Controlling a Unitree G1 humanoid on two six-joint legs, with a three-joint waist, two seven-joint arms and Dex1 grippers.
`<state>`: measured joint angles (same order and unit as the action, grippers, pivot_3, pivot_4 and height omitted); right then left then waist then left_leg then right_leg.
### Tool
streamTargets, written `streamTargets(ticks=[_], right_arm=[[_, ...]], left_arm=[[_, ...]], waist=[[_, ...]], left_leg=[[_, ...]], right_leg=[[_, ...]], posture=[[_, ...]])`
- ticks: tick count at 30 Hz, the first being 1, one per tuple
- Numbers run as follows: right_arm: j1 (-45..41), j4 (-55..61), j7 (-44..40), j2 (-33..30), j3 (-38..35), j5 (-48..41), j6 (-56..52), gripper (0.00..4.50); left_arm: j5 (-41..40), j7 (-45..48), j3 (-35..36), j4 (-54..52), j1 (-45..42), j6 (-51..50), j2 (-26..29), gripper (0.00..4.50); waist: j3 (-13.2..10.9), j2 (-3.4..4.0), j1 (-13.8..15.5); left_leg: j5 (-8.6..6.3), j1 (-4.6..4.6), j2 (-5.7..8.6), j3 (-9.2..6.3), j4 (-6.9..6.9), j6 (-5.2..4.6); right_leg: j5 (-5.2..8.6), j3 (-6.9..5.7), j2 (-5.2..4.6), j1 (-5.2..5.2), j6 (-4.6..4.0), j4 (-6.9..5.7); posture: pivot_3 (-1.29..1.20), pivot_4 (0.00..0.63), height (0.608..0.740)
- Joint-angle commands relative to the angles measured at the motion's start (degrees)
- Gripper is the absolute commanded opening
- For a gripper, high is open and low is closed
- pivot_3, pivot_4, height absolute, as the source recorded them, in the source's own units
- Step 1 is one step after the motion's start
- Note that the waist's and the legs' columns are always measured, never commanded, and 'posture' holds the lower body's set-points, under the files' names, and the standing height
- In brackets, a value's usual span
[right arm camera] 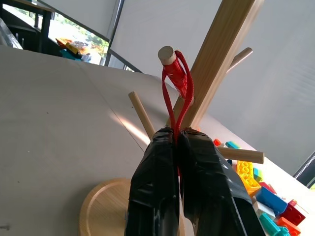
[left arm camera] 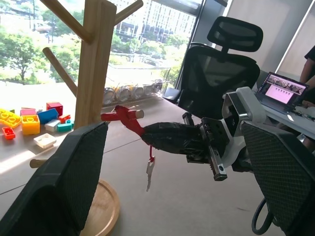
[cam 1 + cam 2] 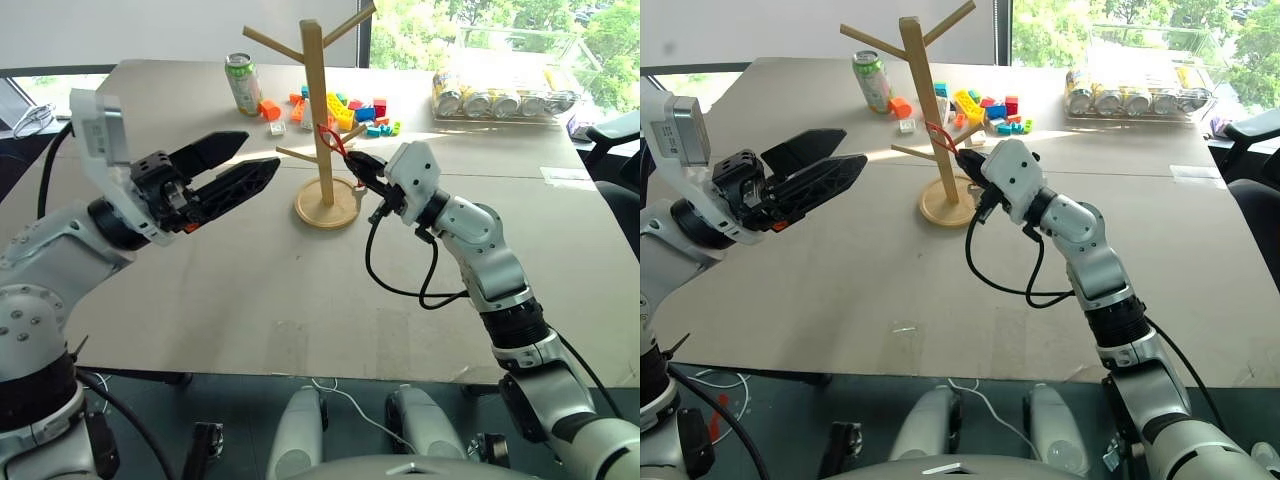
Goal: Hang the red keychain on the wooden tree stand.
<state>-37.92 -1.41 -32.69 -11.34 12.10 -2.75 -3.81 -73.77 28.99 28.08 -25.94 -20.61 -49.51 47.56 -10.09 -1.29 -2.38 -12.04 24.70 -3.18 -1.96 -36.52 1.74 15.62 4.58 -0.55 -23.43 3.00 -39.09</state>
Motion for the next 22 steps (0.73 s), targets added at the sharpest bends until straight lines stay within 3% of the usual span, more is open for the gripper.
streamTargets(ticks=[1,3,9,11,17,22], right_arm=[[-1.9,-0.3,0.7,0.8,-0.1,0.5,-0.1,0.36],[-1.9,-0.1,0.1,0.8,-0.3,-0.2,-0.7,0.97],[1.9,4.5,-2.5,-1.8,-1.1,-2.2,-4.0,3.82],[4.5,7.8,-4.1,-4.1,-2.0,-3.9,-6.9,4.42],[9.4,21.9,-9.0,-13.6,-8.1,-16.1,-27.1,4.42],[6.4,28.8,-7.6,-19.4,-17.1,-26.9,-40.7,4.42]], left_arm=[[0.3,0.2,0.3,-1.3,-1.0,1.8,0.6,4.50],[0.5,0.5,0.3,-0.9,-1.2,1.9,0.8,4.50],[1.9,1.4,-0.7,0.4,-2.1,2.2,1.0,4.50],[3.8,2.1,-1.7,1.5,-2.3,1.9,2.1,4.50],[15.6,9.9,-6.1,8.0,-2.8,4.4,8.5,4.50],[22.8,19.4,-10.3,16.6,-7.3,7.5,12.4,4.50]], waist=[[0.0,0.00,0.0],[0.0,0.00,0.0],[0.0,0.00,0.1],[0.0,0.00,0.2],[0.0,0.02,0.1],[0.0,0.04,0.0]], left_leg=[[0.00,0.00,0.00,0.00,0.00,0.00],[0.00,0.00,0.00,0.00,0.00,0.00],[0.00,0.01,0.00,0.00,0.00,0.00],[0.00,0.02,0.01,0.00,0.00,0.00],[0.00,0.01,0.03,0.00,0.01,0.00],[0.00,-0.01,0.00,-0.01,0.04,0.00]], right_leg=[[0.00,0.00,0.00,0.00,0.00,0.00],[0.00,0.00,0.00,0.00,0.00,0.00],[0.00,-0.01,0.00,0.00,0.00,0.00],[0.00,-0.02,-0.02,0.00,0.00,0.01],[0.01,-0.02,-0.01,0.00,0.00,0.00],[0.02,-0.02,0.04,-0.02,-0.01,-0.01]], posture=[[0.00,0.150,0.740],[0.00,0.150,0.740],[0.00,0.150,0.740],[0.00,0.150,0.740],[0.00,0.150,0.740],[0.00,0.150,0.740]])
